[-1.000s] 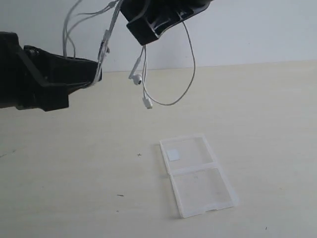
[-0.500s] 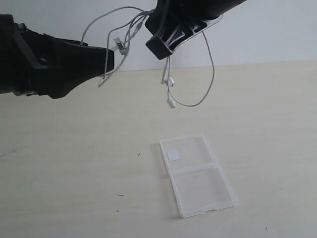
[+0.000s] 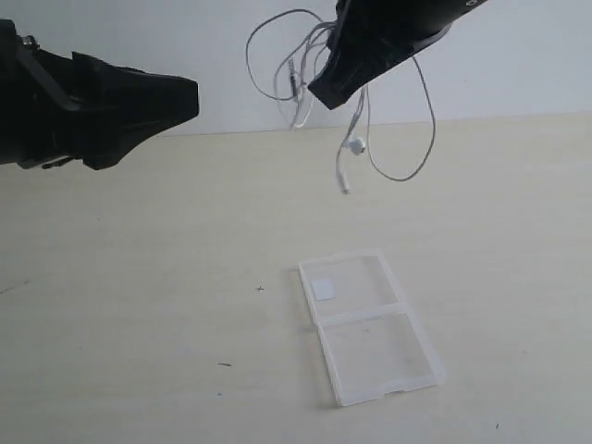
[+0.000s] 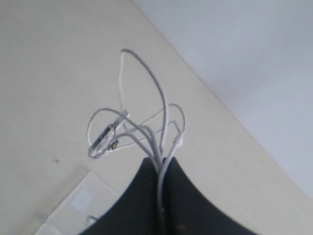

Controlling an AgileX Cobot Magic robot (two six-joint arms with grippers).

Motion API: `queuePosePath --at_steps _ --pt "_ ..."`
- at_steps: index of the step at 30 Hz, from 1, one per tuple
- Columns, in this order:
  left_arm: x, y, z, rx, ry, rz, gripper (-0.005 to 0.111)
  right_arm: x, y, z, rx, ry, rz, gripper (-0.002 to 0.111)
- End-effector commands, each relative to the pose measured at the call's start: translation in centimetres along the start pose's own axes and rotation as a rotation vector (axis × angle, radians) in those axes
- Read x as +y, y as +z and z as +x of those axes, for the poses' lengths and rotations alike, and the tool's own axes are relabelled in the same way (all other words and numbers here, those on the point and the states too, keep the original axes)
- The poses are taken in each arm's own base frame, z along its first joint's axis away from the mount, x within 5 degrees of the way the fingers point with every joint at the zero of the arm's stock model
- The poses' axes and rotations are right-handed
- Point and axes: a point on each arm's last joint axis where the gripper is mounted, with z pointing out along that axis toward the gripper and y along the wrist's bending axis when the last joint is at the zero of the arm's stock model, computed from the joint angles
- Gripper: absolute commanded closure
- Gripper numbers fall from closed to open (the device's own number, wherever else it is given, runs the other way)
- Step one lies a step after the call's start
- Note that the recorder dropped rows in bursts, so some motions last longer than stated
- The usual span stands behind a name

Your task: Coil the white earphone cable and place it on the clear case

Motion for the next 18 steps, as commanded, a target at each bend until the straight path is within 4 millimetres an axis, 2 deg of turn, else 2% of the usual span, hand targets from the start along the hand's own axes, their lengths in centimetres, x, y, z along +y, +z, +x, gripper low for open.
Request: queuePosePath --at_steps 1,3,5,9,12,18 --pt "-0.2 -0.1 -0.3 -0.006 0.017 0.016 0.045 -1.6 0.3 0.3 0.021 0.117 0.172 0.108" --pt "0.0 -0.1 -0.2 0.001 0.035 -0.004 0.046 -2.3 0.2 0.7 0.049 0.209 0.253 0.108" --pt "0.4 -0.1 -0.1 0.002 0.019 -0.042 0.053 -2.6 0.0 1.5 0.121 0.309 0.311 0.108" --pt "1.2 -0.1 1.2 0.03 0.008 -0.113 0.082 -2.2 -0.4 3.2 0.306 0.406 0.316 0.108" --pt "1.6 -0.1 2.6 0.068 0.008 -0.146 0.107 -1.2 -0.5 3.9 0.407 0.417 0.224 0.108" --pt "2.0 -0.4 6.5 0.181 -0.009 -0.158 0.107 1.8 -0.5 3.7 0.456 0.42 -0.116 0.108"
